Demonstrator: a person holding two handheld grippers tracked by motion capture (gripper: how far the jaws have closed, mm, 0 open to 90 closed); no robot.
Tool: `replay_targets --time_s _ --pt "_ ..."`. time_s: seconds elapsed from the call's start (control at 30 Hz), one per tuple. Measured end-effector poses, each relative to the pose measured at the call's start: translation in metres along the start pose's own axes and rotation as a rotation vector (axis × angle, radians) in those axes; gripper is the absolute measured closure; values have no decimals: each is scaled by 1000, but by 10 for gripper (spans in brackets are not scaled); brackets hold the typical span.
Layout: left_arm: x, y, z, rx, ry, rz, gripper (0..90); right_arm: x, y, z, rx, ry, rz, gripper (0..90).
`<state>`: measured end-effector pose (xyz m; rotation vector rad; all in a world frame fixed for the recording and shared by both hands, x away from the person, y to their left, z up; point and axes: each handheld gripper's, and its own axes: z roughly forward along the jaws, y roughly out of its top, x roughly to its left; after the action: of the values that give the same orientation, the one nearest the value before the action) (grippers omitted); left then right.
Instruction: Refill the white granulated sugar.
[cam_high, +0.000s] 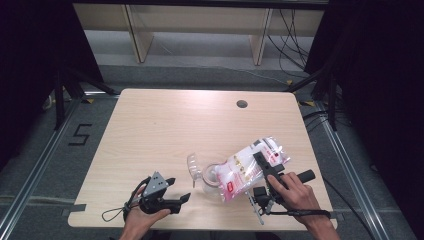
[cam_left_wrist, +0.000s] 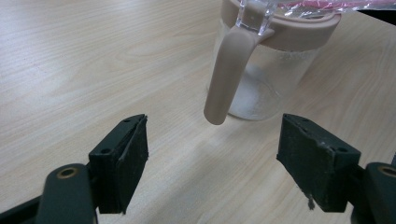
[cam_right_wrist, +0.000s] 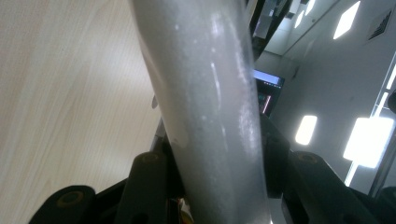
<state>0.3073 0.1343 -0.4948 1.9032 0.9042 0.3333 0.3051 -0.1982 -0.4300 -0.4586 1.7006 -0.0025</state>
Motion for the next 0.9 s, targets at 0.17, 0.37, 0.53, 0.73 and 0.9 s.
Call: replay_targets --time_s 0.17,0.37,0.53,0.73,0.9 --pt "1 1 -1 4 -2 18 240 0 0 0 0 7 10 643" --pt "1 0 -1 5 1 21 240 -4 0 2 -17 -6 -31 648" --pt "0 0 -1 6 4 12 240 -2 0 2 -14 0 -12 652" --pt "0 0 -1 9 1 20 240 -3 0 1 -18 1 -25 657" --pt "1 0 -1 4 1 21 240 -1 0 1 -16 4 3 661"
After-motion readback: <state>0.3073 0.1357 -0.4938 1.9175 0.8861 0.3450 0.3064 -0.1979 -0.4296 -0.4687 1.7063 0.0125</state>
